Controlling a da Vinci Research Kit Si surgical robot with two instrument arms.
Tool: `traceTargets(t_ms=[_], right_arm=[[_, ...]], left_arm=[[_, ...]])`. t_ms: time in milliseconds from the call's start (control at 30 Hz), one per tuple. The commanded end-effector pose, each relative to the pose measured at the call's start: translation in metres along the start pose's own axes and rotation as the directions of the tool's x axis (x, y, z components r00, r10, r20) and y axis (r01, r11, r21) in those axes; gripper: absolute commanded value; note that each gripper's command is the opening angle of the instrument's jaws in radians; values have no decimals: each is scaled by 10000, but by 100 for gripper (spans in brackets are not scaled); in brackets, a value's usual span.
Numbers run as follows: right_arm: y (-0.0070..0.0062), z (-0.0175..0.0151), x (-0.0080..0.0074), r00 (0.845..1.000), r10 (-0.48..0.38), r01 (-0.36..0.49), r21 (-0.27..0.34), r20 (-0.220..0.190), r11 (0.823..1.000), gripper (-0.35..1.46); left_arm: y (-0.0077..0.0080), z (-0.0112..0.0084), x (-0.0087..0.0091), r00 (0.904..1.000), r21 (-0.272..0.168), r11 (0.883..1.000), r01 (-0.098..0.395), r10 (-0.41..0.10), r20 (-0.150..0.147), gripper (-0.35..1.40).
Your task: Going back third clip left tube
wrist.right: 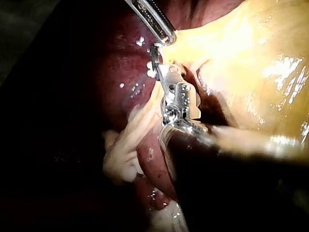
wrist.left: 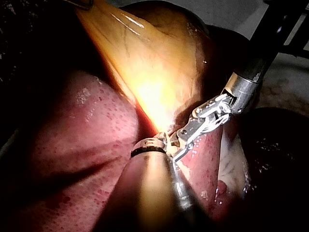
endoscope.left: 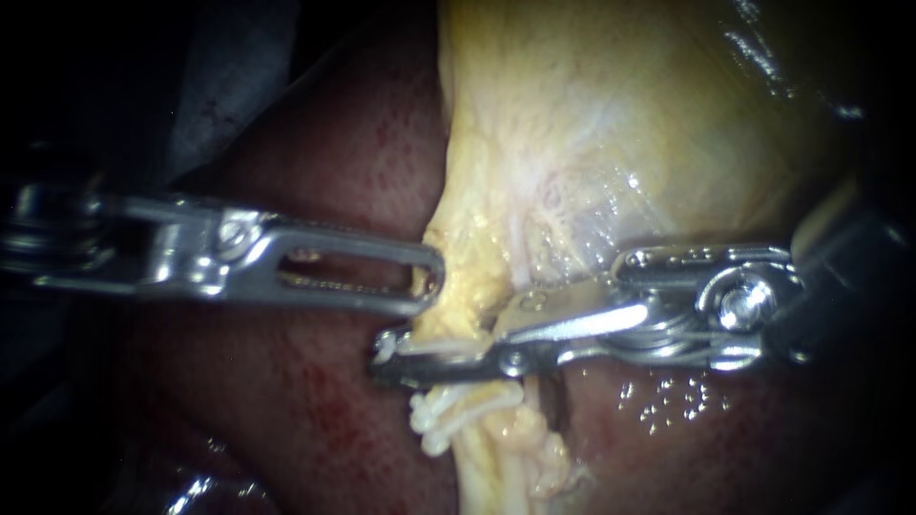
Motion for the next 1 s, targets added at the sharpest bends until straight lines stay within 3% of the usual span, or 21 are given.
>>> traceTargets(t_ms=[33,300,433,500,700,1000], right_arm=[[0,0,0,10000,1,-1,-1,-3,10000,-35],[0,0,0,10000,-60,60,1,1,10000,-35],[-3,1,-1,9988,-479,479,4,17,9989,-35],[-6,3,-2,9965,-841,841,10,33,9965,-7],[-8,8,0,9798,-1998,1996,-229,-74,9796,40],[-8,16,5,9639,-2659,2652,-428,-132,9632,53]], left_arm=[[0,0,0,10000,1,10000,-3,3,-1,-35],[0,0,0,10000,0,10000,-2,2,0,-35],[0,0,0,10000,0,10000,-2,2,0,-35],[0,0,0,10000,0,10000,-2,2,0,-35],[0,0,0,10000,0,10000,-1,1,0,-35],[0,0,0,10000,-2,10000,0,0,2,-35]])
